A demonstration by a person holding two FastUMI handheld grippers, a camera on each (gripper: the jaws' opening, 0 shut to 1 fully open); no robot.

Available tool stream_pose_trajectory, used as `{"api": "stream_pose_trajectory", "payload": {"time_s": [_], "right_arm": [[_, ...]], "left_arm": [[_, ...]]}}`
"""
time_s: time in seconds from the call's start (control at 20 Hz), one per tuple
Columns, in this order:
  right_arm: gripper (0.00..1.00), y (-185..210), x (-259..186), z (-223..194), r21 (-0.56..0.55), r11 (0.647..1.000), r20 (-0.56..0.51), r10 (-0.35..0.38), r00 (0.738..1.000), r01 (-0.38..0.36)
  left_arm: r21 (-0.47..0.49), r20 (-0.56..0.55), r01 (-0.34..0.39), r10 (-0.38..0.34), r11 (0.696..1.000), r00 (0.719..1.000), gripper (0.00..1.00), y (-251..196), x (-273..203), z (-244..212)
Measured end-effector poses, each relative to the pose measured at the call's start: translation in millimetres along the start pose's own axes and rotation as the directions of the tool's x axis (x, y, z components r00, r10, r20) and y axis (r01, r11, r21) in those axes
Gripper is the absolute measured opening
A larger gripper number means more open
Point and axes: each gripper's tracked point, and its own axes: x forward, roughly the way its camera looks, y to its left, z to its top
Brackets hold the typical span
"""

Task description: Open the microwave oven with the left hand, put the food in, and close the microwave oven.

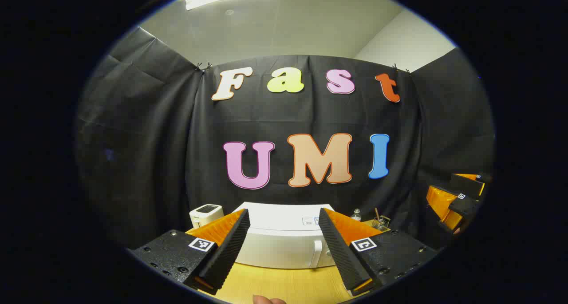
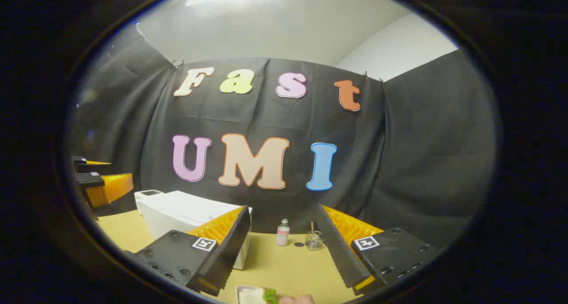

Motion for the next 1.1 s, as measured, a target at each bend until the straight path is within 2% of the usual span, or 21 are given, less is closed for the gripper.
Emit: {"api": "stream_pose_trajectory", "payload": {"time_s": [0.4, 0.8, 1.1], "right_arm": [[0.94, 14.8, 6.4, -2.8, 0.013, 0.999, -0.009, 0.033, 0.999, -0.033], [0.94, 28.4, 12.0, -14.8, 0.014, 0.997, -0.046, 0.076, 0.996, -0.076], [0.94, 36.9, 18.1, -13.0, 0.014, 0.996, -0.035, 0.092, 0.995, -0.092]], "left_arm": [[0.052, 0.009, -0.001, 0.001, 0.999, 1.000, 0.96, 3.5, 3.6, 1.9], [0.068, -0.003, 0.024, -0.024, 0.997, 1.000, 0.96, 0.5, 6.6, -2.2], [0.083, -0.006, 0.038, -0.038, 0.996, 0.999, 0.96, -0.6, 13.4, -3.3]]}}
